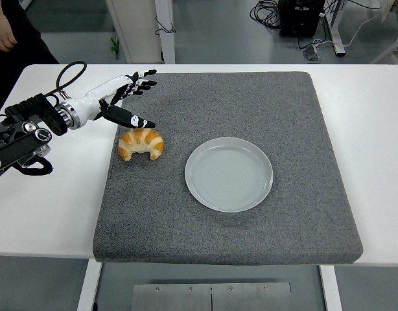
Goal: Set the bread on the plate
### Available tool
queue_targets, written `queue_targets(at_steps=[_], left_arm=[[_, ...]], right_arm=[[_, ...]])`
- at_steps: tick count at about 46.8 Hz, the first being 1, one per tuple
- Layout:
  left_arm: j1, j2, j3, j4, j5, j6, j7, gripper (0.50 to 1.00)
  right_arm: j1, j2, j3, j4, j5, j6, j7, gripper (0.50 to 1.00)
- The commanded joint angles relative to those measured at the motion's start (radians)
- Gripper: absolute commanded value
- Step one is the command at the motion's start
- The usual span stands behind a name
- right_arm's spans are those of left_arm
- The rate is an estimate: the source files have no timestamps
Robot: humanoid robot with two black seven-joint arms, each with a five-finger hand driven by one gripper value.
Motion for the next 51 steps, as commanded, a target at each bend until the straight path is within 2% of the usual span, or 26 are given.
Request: queue_targets(at_steps=[1, 7, 16, 27, 51], left_arm=[[0.002, 0.011, 0.0, -0.025, 0.031, 0.0, 0.0, 0.946], [0.011, 0.02, 0.014, -0.062, 0.077, 0.006, 0.011, 0.942], [0.014, 0.029, 0.037, -0.079, 0.184, 0.052, 0.012, 0.943], [0.023, 0.037, 0.047, -0.094, 0.218, 0.107, 0.012, 0.943], [0.022, 0.043, 0.101, -0.101, 0.341, 0.11, 0.037, 0.943]], right_arm=[[0.0, 0.0, 0.0, 0.0, 0.0, 0.0, 0.0, 1.0], [0.0, 0.0, 0.0, 0.0, 0.0, 0.0, 0.0, 1.0], [0.0, 0.0, 0.0, 0.0, 0.0, 0.0, 0.0, 1.0], [0.0, 0.0, 0.0, 0.0, 0.0, 0.0, 0.0, 1.0], [0.0, 0.0, -0.001, 0.0, 0.0, 0.0, 0.0, 1.0]])
